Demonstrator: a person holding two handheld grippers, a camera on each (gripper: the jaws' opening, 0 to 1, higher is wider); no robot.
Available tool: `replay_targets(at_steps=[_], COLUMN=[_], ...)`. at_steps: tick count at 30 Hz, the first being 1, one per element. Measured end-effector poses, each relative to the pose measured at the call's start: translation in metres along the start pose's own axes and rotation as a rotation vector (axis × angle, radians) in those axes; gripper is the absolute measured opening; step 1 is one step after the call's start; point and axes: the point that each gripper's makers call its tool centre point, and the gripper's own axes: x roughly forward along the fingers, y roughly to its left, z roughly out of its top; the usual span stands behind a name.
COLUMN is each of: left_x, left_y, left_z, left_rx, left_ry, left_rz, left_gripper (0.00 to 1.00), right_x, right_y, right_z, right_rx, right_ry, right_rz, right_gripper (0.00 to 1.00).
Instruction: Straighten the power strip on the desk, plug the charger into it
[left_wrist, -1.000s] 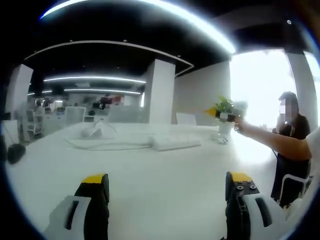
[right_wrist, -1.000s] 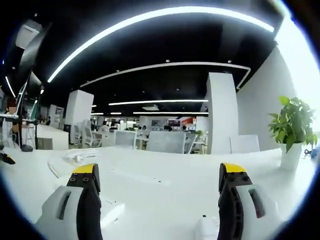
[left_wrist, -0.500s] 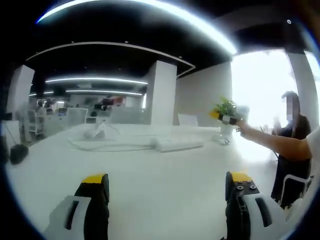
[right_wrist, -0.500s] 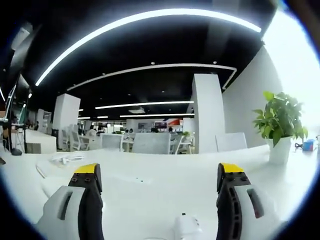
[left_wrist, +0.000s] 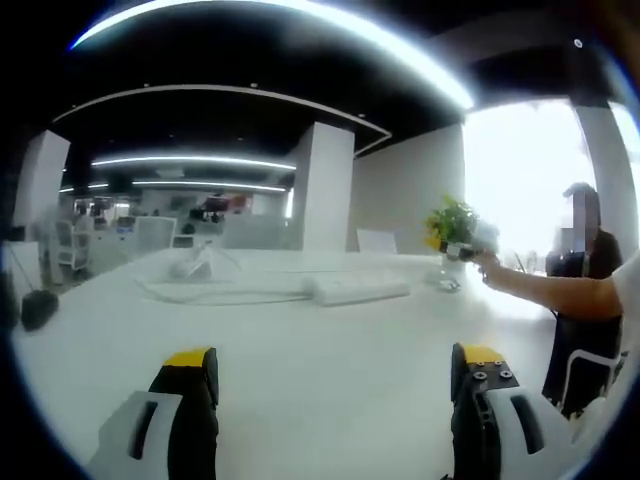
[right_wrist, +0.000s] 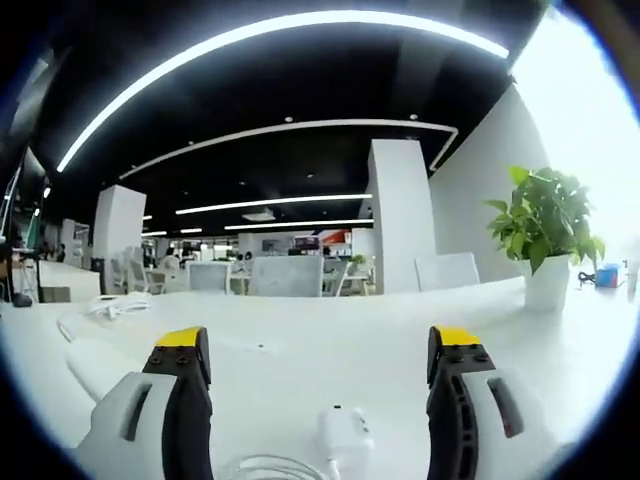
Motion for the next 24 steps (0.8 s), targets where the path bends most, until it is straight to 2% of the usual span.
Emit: replay_targets(at_steps=[16,24], left_x=[-0.002,-0.003], left_y=[0.002,0.001], left_z=[0.001,0.000], left_rx=[0.000,-0.001], left_ry=[-0.001,-0.002], left_rz=[0.005,0.003], left_gripper=[0.99,0.99], right_x=[-0.002,-0.001], right_y=[-0.003,-0.001], right_z=[-0.030,-0.037], right_rx=[0.013,0.003], right_ry=[0.081,0.105], right_rz=[-0.006,-0.003], right_gripper=[0.89,0.89])
